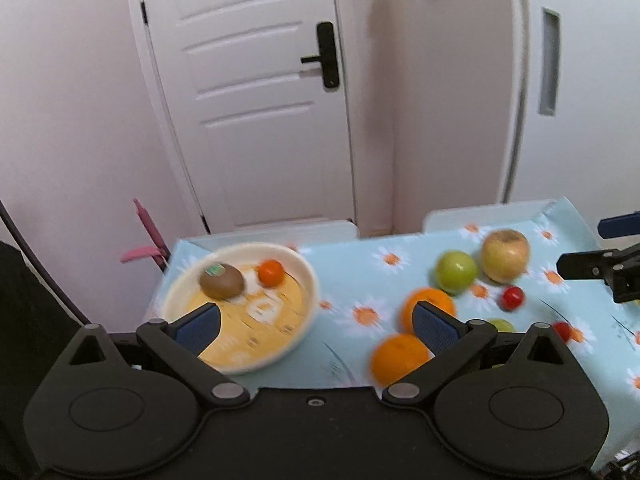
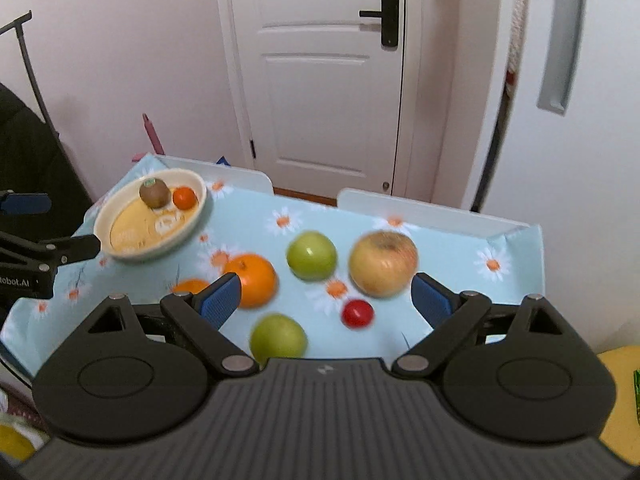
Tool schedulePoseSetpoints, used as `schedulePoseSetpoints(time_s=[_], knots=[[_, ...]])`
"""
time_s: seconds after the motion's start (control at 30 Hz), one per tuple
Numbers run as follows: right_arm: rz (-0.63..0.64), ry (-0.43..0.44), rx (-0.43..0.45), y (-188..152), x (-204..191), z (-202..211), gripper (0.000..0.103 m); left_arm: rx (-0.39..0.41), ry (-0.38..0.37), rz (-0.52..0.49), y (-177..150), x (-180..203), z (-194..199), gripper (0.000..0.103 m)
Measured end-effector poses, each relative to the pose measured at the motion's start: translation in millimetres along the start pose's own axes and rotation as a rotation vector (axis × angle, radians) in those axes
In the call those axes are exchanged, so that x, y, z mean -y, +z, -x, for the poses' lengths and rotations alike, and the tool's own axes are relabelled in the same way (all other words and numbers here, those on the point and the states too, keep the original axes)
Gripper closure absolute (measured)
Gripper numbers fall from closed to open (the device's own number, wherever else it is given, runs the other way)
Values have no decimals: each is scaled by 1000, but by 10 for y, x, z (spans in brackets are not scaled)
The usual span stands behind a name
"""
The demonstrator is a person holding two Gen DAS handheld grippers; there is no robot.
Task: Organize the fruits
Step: 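Move both open grippers back over the remaining fruit, then grasp a tangerine with the left gripper while the right gripper grasps a red tomato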
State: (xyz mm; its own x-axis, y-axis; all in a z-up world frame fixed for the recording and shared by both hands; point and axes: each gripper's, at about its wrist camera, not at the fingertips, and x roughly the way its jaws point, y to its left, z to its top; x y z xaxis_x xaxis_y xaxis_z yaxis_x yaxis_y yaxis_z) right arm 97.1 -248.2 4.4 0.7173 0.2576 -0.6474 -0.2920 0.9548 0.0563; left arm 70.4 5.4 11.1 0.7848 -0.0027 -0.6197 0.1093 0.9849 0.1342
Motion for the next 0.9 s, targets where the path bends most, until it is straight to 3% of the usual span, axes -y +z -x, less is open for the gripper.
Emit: schedulePoseSetpoints(time_s=[0.23, 0.5, 0.73, 0.9], knots=[[36, 20, -22, -298, 300, 37, 0, -47, -58, 30, -260, 441, 1, 0], [48, 55, -48, -600, 533, -125, 0, -64, -57, 6, -510, 890, -144, 0], [49, 70, -50, -764, 632, -327, 0, -105, -66, 3, -704, 1133, -430, 12], [37, 78, -57, -843, 635, -459, 2, -129, -72, -22, -809, 1270, -617, 28]])
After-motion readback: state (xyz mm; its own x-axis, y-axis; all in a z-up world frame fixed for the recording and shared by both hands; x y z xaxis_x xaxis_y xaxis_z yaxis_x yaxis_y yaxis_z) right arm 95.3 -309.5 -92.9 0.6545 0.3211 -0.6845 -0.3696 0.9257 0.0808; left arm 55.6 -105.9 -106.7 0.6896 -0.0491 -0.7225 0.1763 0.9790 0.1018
